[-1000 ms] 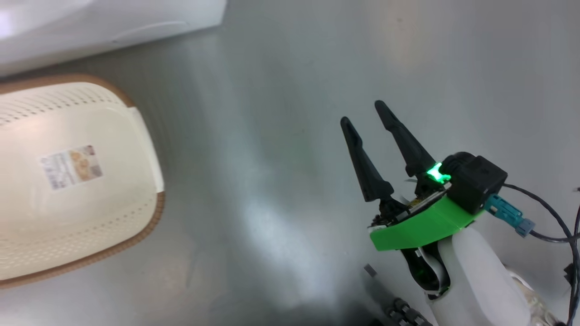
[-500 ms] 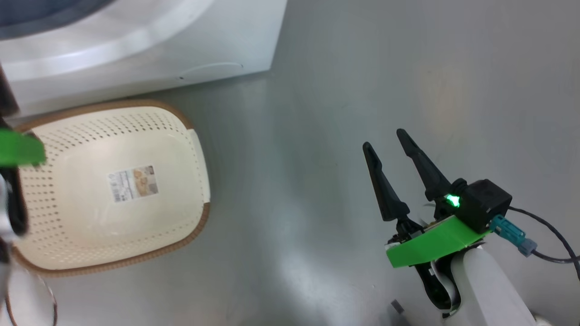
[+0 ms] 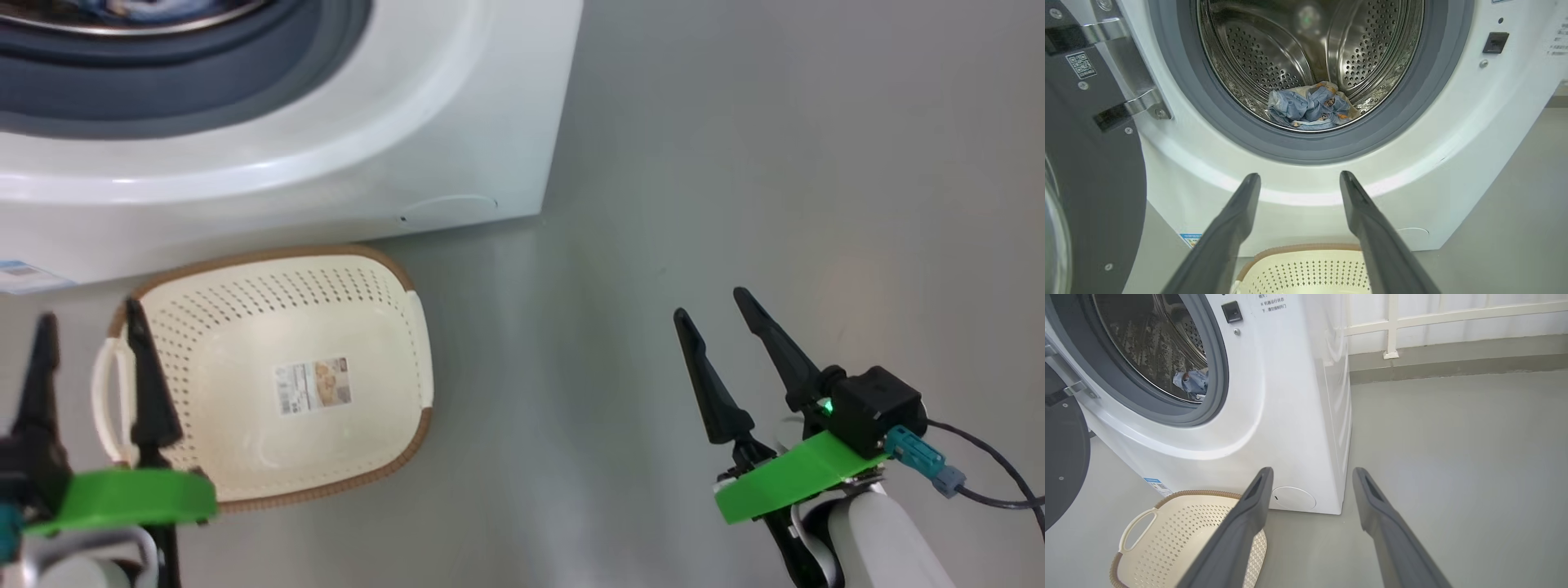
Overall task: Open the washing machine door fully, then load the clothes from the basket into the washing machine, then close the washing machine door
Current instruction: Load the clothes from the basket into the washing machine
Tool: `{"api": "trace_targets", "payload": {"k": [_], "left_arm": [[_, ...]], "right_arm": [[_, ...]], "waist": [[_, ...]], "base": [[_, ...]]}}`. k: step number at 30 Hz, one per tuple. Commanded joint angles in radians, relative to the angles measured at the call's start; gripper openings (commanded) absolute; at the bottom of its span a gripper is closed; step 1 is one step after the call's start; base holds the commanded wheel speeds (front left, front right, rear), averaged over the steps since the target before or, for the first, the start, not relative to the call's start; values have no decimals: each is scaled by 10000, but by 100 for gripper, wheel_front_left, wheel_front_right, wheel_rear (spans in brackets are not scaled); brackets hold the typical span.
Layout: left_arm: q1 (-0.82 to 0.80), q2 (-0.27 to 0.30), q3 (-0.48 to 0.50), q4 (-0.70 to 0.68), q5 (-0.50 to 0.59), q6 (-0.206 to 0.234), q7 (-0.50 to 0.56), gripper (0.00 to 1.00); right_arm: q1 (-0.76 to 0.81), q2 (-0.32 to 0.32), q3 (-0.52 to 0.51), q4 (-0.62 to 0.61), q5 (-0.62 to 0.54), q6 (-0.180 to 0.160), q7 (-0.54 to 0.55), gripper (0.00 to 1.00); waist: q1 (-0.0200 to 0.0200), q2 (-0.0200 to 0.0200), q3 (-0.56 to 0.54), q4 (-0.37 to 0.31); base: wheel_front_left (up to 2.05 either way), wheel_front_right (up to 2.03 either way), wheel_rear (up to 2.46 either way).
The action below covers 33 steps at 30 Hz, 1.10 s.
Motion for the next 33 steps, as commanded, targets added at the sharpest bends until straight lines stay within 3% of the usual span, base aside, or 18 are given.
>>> {"api": "trace_targets", "payload": {"k": [1, 9, 18, 33], "left_arm": [[39, 286, 365, -264, 126, 114, -147, 100], [1189, -225, 168, -278, 189, 75, -194, 100], [1828, -667, -227, -114, 428, -253, -206, 100], [2241, -817, -417, 200, 640, -458, -209, 100]], "right_arm": [[241, 44, 152, -286, -130, 16, 27, 100], [870, 44, -146, -660, -362, 16, 479, 100], [1693, 44, -561, -1238, -450, 16, 936, 100], [2496, 44, -646, -1830, -439, 16, 1409, 100]], "waist": [[0, 0, -607, 366], [0, 0, -1662, 667], [0, 0, -2583, 993], [0, 0, -3537, 836]], "base": [[0, 0, 0], [0, 0, 0], [0, 0, 0], [0, 0, 0]]}}
